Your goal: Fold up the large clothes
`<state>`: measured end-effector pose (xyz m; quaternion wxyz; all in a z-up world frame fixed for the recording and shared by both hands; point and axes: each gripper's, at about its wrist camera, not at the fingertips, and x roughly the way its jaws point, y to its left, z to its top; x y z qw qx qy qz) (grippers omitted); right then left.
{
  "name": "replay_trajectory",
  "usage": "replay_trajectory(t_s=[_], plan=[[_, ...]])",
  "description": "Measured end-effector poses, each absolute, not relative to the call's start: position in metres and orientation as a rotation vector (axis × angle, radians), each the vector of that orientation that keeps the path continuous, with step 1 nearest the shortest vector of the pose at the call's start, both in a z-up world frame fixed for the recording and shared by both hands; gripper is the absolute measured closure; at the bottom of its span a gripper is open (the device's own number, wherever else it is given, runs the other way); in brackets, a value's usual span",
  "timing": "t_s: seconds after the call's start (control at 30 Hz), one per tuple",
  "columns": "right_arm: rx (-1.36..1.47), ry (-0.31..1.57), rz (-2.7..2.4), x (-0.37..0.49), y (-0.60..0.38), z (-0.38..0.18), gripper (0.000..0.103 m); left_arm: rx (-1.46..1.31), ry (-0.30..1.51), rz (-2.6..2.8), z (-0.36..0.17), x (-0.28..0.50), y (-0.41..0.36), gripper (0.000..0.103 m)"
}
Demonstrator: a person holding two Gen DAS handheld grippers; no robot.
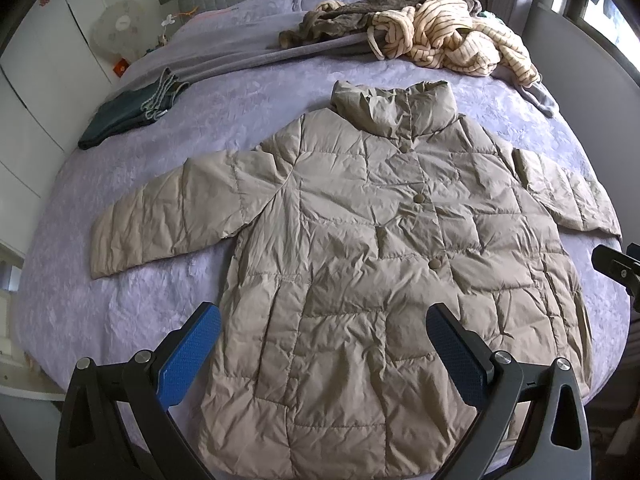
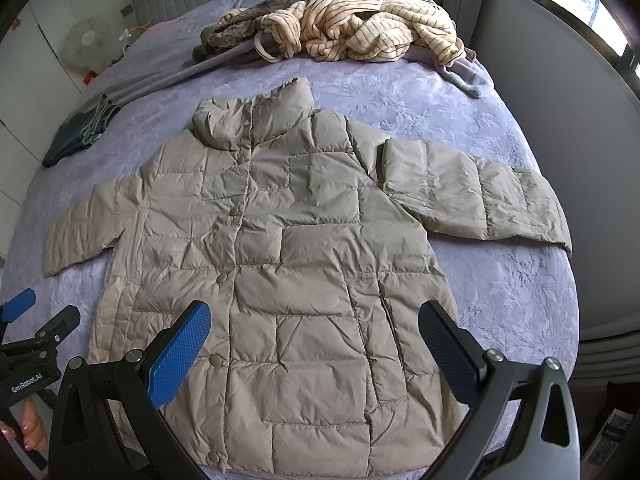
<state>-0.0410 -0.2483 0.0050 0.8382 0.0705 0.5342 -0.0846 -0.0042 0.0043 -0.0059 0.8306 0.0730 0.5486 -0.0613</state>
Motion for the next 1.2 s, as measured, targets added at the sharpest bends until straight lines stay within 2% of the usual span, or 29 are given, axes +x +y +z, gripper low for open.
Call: replay_trajectory(t_s=[0.77,0.9,1.0,1.2], plan=[[0.136,1.142,-0.188,-0.035,-0.241,0.002,0.0,0.143,1.182,-0.13,-0.014,-0.001,0.02,0.0],[0.081,1.242,-0.223,-0.033,-0.228,-0.006,0.0,0.128,1.198,-0.127,-0.02,0.003,0.03,0.0],[-0.014,1.438,-0.284,-0.025,-0.221,-0.014,0.0,0.072,1.22,-0.136,-0.03,0.01,0.047,0.0],[0.036,1.436,-0.149,-0.007,-0.193,-0.041,0.0,-0.188,1.273,-0.165,-0.073,0.036,0.115,0.0]])
